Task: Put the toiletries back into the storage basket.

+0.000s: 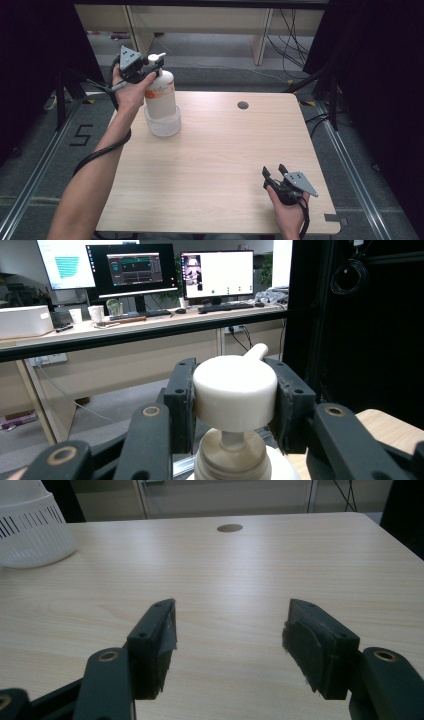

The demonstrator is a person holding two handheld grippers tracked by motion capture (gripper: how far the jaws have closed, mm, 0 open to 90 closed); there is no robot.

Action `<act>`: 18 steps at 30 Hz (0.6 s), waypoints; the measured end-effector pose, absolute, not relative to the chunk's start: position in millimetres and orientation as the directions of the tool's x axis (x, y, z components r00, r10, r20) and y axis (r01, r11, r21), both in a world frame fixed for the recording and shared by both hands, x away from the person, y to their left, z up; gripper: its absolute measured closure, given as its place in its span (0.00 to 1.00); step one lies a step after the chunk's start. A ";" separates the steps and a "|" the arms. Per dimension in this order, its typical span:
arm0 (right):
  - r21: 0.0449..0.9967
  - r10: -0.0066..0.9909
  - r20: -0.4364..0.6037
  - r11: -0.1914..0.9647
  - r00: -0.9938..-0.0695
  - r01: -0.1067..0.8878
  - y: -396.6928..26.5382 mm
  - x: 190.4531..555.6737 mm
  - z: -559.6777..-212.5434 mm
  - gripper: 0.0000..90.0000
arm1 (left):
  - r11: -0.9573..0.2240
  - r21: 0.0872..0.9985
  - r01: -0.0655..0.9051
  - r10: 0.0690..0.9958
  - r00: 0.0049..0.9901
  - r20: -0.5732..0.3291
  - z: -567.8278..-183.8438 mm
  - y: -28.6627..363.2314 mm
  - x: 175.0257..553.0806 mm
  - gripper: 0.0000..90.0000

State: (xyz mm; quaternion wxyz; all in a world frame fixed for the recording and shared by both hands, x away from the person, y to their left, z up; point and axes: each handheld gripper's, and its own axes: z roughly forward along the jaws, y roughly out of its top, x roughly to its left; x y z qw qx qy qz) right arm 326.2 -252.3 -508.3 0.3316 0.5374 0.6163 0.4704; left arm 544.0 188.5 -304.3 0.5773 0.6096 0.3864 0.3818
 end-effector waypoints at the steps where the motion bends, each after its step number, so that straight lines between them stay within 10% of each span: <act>1: 0.939 0.975 0.085 -0.010 -0.203 0.344 -253.1 326.4 -508.4 0.42 | -0.044 0.999 0.024 0.912 0.408 0.030 -304.5 188.9 544.4 0.65; 18: 0.931 0.970 0.143 -0.064 -0.198 0.359 -249.0 325.6 -508.8 0.42 | -0.039 0.997 0.069 0.913 0.407 0.008 -322.1 187.9 546.0 0.65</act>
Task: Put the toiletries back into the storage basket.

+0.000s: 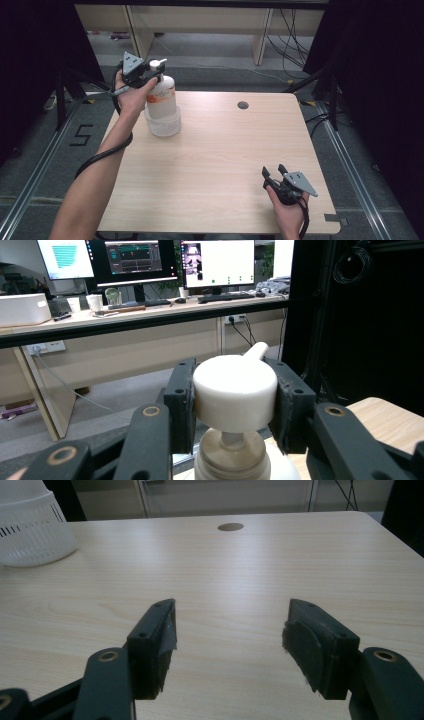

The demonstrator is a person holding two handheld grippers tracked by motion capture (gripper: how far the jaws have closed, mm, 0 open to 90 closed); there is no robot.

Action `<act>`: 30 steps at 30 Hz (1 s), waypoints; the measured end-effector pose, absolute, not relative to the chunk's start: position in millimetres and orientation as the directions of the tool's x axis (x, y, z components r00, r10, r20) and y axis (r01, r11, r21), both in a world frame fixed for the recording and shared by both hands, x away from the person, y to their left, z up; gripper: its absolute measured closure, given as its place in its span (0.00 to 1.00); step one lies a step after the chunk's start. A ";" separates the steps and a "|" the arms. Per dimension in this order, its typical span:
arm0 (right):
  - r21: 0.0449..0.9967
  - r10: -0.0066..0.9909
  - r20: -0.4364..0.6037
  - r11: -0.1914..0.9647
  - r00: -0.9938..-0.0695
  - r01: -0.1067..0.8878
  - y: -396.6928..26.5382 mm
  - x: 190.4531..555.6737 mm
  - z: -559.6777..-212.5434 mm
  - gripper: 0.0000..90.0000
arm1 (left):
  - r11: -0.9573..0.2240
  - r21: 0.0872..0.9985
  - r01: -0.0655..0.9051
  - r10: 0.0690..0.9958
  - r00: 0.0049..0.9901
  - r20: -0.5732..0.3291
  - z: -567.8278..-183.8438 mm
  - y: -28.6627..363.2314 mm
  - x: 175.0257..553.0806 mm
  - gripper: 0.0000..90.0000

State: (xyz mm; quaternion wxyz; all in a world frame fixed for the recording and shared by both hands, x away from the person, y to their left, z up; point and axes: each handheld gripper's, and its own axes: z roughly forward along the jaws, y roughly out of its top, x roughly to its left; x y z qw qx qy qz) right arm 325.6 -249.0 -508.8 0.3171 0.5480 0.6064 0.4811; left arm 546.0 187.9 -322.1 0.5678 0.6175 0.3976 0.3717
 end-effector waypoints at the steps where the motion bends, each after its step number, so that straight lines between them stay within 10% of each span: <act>1: 0.931 0.969 0.147 -0.067 -0.199 0.359 -248.8 325.5 -508.8 0.42 | -0.039 0.997 0.069 0.913 0.409 0.007 -323.4 187.9 546.4 0.65; 30: 0.939 0.972 0.087 -0.007 -0.217 0.344 -252.2 326.7 -509.1 0.42 | -0.062 0.990 0.129 0.917 0.399 0.006 -351.9 187.0 551.5 0.65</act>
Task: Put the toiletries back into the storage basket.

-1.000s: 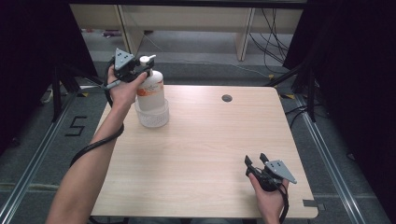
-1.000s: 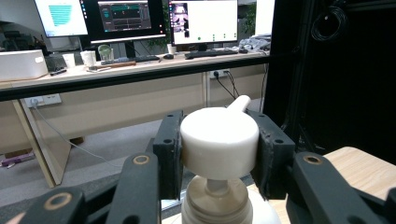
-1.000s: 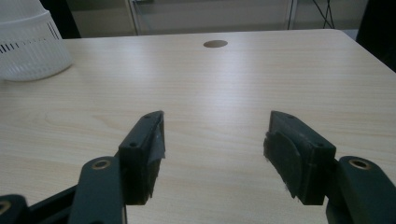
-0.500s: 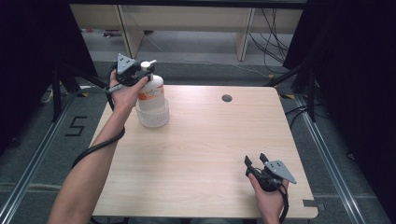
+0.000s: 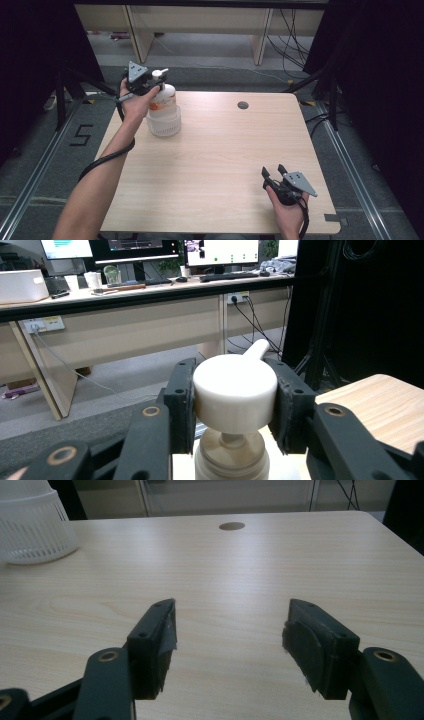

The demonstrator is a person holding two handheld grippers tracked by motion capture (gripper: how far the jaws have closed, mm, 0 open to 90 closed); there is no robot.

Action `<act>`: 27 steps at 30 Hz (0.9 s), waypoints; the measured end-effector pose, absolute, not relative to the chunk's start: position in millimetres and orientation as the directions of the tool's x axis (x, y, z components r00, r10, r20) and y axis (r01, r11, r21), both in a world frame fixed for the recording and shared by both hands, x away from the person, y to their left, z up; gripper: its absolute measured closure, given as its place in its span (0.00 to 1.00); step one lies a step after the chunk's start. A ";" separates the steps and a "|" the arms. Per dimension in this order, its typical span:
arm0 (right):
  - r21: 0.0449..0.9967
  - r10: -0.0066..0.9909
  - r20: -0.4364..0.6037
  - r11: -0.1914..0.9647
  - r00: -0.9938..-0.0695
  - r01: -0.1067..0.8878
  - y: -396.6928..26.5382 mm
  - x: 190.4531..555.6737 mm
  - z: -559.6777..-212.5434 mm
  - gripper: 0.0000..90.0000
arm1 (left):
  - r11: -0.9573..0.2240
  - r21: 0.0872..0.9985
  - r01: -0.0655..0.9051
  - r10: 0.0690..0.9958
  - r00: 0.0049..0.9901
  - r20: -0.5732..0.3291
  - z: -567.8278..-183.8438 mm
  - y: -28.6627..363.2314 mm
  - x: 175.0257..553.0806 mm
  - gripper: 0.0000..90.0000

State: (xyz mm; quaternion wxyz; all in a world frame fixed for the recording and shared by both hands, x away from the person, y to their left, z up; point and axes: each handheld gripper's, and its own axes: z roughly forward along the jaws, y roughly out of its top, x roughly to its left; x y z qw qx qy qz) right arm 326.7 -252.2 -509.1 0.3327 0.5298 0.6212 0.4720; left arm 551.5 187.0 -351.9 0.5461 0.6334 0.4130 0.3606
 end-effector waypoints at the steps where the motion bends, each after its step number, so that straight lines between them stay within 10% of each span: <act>1: 0.938 0.972 0.090 -0.010 -0.216 0.347 -252.0 326.5 -508.9 0.42 | -0.063 0.990 0.129 0.917 0.399 0.007 -352.5 186.6 551.6 0.65; 27: 0.939 0.971 0.099 -0.018 -0.220 0.343 -251.0 326.9 -508.9 0.42 | -0.047 0.988 0.147 0.922 0.387 -0.014 -365.2 189.8 554.6 0.65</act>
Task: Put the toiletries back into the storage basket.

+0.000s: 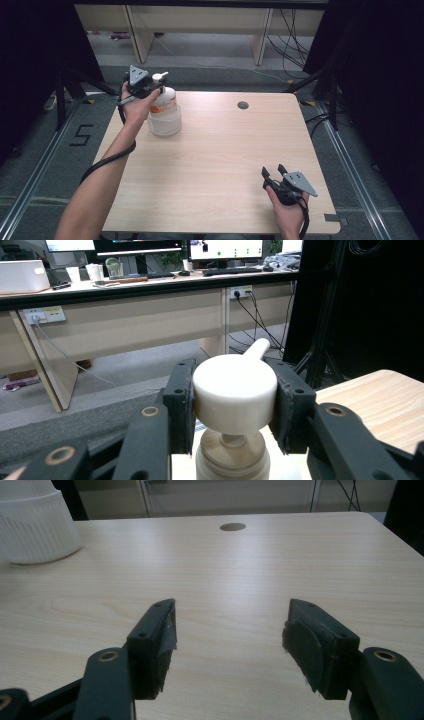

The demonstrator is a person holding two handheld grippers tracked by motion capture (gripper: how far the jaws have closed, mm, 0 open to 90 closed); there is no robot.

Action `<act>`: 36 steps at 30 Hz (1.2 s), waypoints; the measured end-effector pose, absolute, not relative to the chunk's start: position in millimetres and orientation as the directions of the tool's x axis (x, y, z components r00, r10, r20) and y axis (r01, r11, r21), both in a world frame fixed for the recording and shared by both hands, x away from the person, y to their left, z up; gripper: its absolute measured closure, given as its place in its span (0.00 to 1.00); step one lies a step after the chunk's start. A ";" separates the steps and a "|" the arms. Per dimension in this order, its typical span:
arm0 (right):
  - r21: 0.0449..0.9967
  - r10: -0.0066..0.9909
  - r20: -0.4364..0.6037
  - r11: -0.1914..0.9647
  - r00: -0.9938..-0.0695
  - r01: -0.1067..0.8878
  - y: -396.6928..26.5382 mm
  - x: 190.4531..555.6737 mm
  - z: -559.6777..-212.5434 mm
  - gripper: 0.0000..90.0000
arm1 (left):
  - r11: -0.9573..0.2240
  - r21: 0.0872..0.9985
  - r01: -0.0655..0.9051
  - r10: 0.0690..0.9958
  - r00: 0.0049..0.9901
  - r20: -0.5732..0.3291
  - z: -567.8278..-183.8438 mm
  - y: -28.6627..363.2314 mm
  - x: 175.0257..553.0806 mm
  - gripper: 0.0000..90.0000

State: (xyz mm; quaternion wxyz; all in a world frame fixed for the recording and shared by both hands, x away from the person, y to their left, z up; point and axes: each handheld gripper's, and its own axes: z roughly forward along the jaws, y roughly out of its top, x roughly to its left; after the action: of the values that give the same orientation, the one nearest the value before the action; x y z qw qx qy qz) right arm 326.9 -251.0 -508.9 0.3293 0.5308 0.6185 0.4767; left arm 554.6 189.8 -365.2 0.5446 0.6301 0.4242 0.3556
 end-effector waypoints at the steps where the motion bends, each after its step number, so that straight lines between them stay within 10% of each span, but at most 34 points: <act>1: 0.939 0.973 0.088 -0.009 -0.215 0.344 -251.2 326.7 -508.7 0.42 | -0.047 0.987 0.150 0.920 0.391 -0.015 -364.9 190.7 554.4 0.65; 16: 0.936 0.966 0.117 -0.030 -0.229 0.352 -249.1 326.0 -508.4 0.42 | -0.015 0.985 0.171 0.940 0.338 -0.045 -360.4 197.3 544.5 0.34; 36: 0.938 0.968 0.121 -0.040 -0.218 0.343 -246.3 325.9 -509.3 0.42 | 0.010 0.983 0.183 0.936 0.344 -0.073 -360.3 216.4 497.9 0.32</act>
State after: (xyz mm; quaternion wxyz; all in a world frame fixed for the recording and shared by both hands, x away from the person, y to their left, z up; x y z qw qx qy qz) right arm 325.9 -246.3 -509.3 0.3234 0.5354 0.6125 0.4833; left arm 497.9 216.4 -360.3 0.5447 0.6129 0.4563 0.3457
